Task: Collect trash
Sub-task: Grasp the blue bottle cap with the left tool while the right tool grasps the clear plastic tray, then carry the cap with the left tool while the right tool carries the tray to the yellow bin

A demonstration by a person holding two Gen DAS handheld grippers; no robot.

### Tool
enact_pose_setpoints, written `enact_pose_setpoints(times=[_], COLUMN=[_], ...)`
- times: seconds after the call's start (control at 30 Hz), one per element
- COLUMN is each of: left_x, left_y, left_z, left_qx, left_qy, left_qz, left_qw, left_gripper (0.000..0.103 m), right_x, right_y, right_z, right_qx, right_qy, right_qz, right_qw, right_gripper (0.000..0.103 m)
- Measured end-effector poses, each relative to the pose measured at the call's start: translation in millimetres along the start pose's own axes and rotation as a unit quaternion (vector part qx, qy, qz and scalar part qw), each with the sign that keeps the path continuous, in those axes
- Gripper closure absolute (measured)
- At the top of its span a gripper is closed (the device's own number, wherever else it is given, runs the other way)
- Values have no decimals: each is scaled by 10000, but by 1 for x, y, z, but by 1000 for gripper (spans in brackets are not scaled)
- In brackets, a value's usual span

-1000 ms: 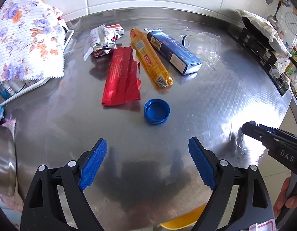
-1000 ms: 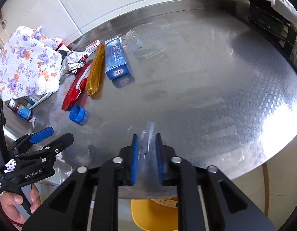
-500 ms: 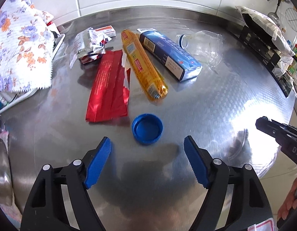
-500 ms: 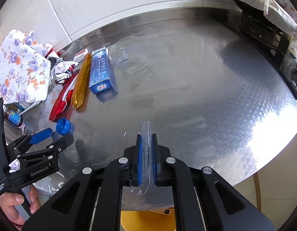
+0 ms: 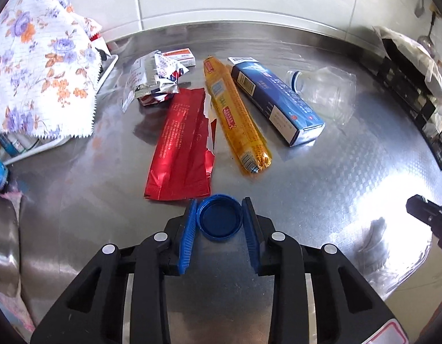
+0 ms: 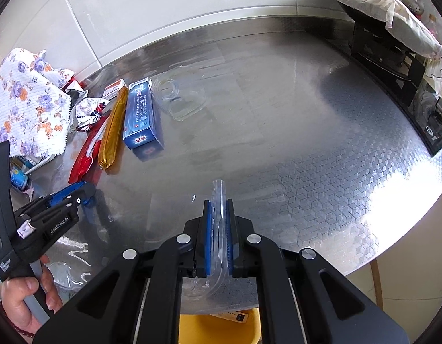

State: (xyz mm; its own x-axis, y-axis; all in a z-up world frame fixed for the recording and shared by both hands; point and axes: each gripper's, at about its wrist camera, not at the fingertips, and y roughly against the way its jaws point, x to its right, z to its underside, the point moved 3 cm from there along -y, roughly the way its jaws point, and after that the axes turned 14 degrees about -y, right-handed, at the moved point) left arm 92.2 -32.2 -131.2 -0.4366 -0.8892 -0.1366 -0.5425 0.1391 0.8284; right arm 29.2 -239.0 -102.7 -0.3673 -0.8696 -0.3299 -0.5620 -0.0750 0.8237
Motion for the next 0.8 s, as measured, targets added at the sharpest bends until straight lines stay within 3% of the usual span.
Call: enact_pose_setpoints(times=[0.8], left_x=[11], left_y=[44], left_z=[36], left_qx=[25], left_qy=[212], left_qz=[-235], left_qw=[9995], left_gripper=[72], right_x=[0], right_y=[23], right_z=[24], right_qx=[-107], right_qy=[440], right_qz=[-343], right_qw=[9984], right_gripper=[94])
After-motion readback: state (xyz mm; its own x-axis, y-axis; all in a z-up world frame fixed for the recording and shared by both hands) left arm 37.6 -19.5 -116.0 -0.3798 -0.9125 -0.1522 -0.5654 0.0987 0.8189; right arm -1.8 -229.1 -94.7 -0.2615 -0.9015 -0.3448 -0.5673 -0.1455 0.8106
